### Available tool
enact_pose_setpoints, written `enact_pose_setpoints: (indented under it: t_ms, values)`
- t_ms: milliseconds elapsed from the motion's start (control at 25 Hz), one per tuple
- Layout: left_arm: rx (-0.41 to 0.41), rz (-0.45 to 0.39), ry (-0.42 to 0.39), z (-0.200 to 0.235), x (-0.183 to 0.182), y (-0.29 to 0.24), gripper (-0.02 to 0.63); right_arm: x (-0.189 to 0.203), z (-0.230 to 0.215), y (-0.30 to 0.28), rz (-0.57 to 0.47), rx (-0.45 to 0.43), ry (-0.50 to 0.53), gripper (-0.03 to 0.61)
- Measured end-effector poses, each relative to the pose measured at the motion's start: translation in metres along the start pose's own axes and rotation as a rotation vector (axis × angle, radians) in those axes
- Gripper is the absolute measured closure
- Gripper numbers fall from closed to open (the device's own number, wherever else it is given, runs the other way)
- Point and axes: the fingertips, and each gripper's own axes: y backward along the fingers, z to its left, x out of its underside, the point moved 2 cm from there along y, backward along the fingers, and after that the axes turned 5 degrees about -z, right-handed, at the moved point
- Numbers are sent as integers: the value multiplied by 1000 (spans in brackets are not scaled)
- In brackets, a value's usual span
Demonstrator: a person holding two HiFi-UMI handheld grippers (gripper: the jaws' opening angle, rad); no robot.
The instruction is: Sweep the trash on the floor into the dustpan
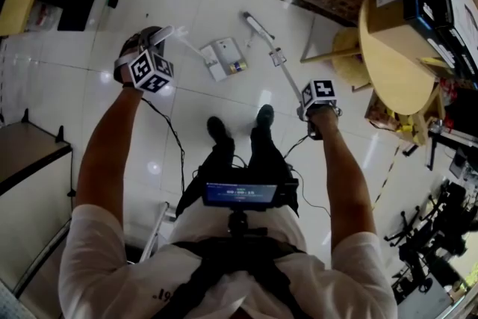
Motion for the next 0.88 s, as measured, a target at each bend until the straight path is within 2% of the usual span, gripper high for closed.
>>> enact_pose_setpoints:
  t_ms: [120, 320, 480, 560, 640, 720, 880]
  values:
    - [-12, -3, -17, 10, -1, -4, 614, 6, 15, -6, 18, -45, 19, 505]
    - [-56, 2, -44, 15, 1, -7, 614, 23, 36, -10, 36, -160, -16, 505]
    - [-14, -25, -88, -12, 1, -4, 614, 37, 59, -9, 51, -347, -118, 505]
    - [2, -20, -78, -21, 7, -2, 614, 43, 72, -8, 52, -456, -183, 505]
    - [16, -5, -63, -25, 16, 0, 614, 49, 79, -7, 48, -527, -228, 505]
    - [36, 11, -51, -29, 26, 4, 614, 54, 80, -5, 34, -542, -241, 505]
    - [69, 22, -34, -36, 40, 11, 614, 62, 73, 2, -14, -504, -225, 505]
